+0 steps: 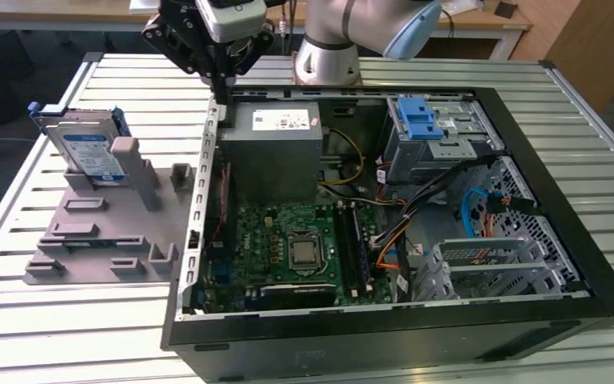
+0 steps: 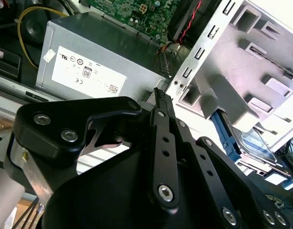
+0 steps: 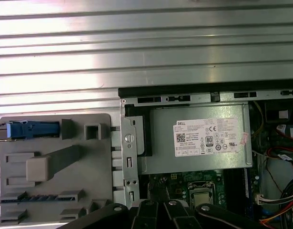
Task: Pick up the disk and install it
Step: 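Reach for the disk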
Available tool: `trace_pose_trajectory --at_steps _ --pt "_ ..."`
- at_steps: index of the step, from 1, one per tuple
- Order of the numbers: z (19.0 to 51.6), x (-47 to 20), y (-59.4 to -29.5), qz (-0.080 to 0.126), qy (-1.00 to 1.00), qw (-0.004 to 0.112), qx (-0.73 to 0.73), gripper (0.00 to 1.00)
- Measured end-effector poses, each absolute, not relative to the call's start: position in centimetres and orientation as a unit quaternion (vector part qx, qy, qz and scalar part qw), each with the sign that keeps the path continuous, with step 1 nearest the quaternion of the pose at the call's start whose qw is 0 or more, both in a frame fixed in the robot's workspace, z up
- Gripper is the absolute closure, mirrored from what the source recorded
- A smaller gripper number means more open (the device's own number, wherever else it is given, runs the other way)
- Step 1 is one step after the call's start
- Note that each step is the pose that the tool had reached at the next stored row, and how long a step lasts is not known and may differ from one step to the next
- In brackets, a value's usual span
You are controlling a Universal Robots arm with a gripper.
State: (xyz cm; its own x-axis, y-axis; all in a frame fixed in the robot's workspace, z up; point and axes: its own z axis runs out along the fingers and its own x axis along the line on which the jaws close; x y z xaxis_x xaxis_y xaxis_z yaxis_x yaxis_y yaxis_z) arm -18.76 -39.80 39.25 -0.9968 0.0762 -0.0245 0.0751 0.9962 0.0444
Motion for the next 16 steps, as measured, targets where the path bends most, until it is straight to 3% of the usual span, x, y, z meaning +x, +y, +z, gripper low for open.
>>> trace_pose_trajectory --at_steps 16 --pt "39.2 -20.1 -39.8 0.022 0.999 0.013 0.038 0.89"
